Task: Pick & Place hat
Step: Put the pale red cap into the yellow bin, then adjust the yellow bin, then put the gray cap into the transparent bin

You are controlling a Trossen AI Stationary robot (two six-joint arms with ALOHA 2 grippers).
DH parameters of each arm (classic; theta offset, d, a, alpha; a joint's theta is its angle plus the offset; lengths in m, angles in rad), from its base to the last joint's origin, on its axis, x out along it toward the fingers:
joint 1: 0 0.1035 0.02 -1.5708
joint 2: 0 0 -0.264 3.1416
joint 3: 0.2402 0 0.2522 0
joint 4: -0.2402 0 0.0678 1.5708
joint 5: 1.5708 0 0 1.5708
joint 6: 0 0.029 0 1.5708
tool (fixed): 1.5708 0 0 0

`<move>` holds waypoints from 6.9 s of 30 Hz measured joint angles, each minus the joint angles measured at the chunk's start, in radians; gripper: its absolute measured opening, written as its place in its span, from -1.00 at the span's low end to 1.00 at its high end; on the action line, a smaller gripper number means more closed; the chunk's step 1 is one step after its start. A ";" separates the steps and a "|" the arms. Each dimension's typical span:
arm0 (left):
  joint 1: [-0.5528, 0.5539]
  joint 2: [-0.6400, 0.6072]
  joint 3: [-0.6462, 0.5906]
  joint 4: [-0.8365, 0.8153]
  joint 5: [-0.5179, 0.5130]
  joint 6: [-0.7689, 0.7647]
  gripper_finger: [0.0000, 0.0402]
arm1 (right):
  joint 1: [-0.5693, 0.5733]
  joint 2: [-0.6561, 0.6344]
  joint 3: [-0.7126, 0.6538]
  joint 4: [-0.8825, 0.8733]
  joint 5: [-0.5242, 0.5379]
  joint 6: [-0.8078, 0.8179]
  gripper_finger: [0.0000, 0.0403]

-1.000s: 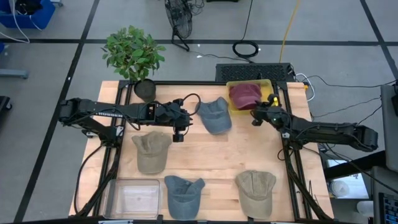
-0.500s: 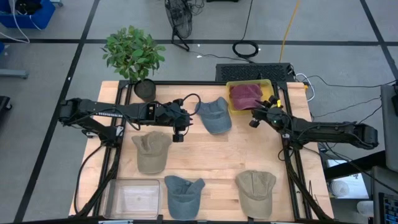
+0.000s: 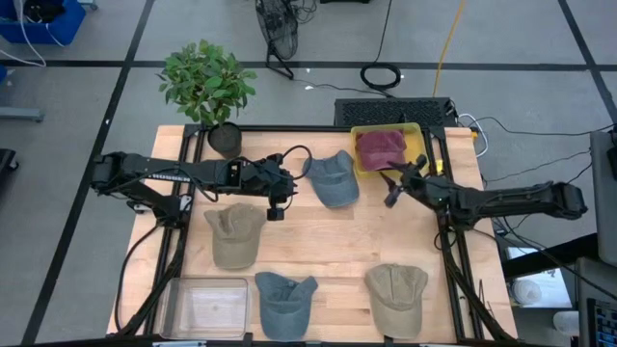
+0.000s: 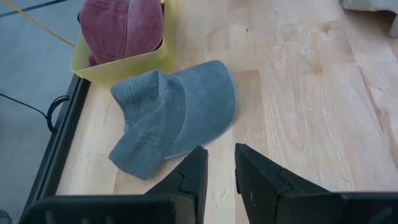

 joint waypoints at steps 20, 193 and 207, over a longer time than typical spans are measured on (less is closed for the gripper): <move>0.011 0.000 0.000 0.046 0.001 0.052 -0.56 | -0.174 0.177 0.289 -0.277 0.020 0.301 -0.94; 0.027 0.000 0.000 0.025 0.052 0.023 -0.56 | -0.375 0.523 0.192 -0.077 -0.519 0.167 -1.00; 0.027 0.000 0.000 -0.008 0.052 0.037 -0.56 | -0.268 0.480 0.193 0.076 -0.682 0.157 -1.00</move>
